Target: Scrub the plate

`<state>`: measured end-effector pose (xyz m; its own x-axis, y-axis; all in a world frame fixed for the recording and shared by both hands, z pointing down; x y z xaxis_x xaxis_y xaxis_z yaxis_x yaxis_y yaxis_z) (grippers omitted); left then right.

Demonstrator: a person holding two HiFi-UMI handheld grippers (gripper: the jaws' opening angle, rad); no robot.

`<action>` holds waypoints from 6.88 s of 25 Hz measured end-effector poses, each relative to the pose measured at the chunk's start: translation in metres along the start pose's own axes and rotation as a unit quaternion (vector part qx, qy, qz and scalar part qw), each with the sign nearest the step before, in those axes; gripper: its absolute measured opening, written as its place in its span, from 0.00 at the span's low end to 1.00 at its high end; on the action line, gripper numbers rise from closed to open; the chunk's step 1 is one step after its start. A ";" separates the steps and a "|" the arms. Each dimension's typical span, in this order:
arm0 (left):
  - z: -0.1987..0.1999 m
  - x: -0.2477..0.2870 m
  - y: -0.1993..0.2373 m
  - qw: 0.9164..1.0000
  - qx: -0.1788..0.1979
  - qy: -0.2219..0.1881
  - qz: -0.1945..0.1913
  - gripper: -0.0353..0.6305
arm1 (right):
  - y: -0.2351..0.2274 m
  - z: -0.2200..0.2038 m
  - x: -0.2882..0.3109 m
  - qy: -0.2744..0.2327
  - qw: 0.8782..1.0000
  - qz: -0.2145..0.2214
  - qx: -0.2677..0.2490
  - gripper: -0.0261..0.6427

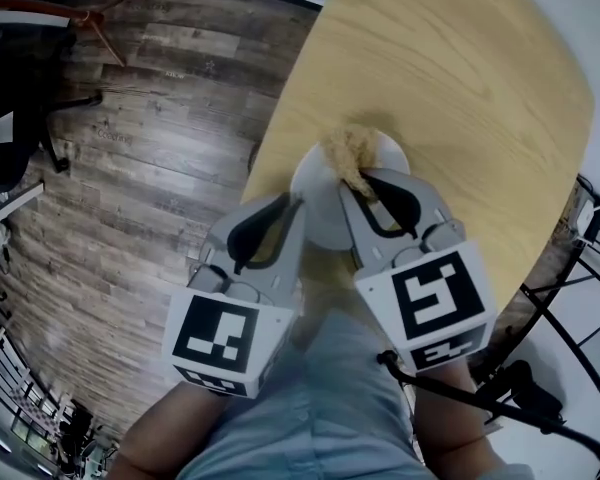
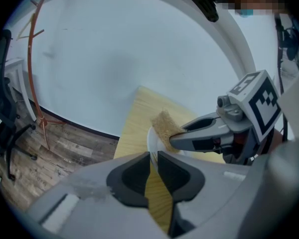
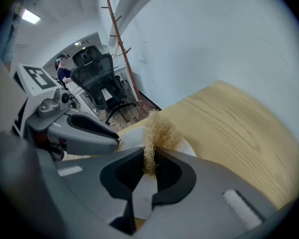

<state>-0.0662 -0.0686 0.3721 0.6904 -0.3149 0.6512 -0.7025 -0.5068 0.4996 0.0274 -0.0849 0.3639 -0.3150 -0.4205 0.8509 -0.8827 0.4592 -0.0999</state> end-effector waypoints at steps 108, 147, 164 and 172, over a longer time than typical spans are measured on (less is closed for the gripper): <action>-0.014 -0.014 0.007 0.999 0.030 -0.010 0.012 0.08 | 0.026 -0.033 -0.004 0.033 0.999 0.015 -0.008 0.10; 0.112 -0.268 -0.151 0.866 0.299 -0.395 -0.073 0.08 | 0.144 0.071 -0.297 -0.463 0.849 -0.256 0.007 0.10; 0.076 -0.267 -0.154 0.869 0.335 -0.353 -0.095 0.08 | 0.170 0.043 -0.296 -0.455 0.838 -0.298 0.039 0.10; 0.080 -0.261 -0.157 0.870 0.332 -0.354 -0.091 0.08 | 0.165 0.045 -0.298 -0.457 0.840 -0.291 0.031 0.10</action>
<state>-0.1222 0.0289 0.0784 0.8784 -0.4765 -0.0363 -0.4777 -0.8779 -0.0345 -0.0397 0.0805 0.0708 0.0644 -0.9978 0.0172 -0.9874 -0.0612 0.1458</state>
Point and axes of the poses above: the fingertips, and each gripper's own axes: x forward along the fingers, y to its left, z out of its top, the point moved 4 cm from there along -x, backward along the fingers, and after that the axes turned 5 degrees about -z, right-handed, at the moved point
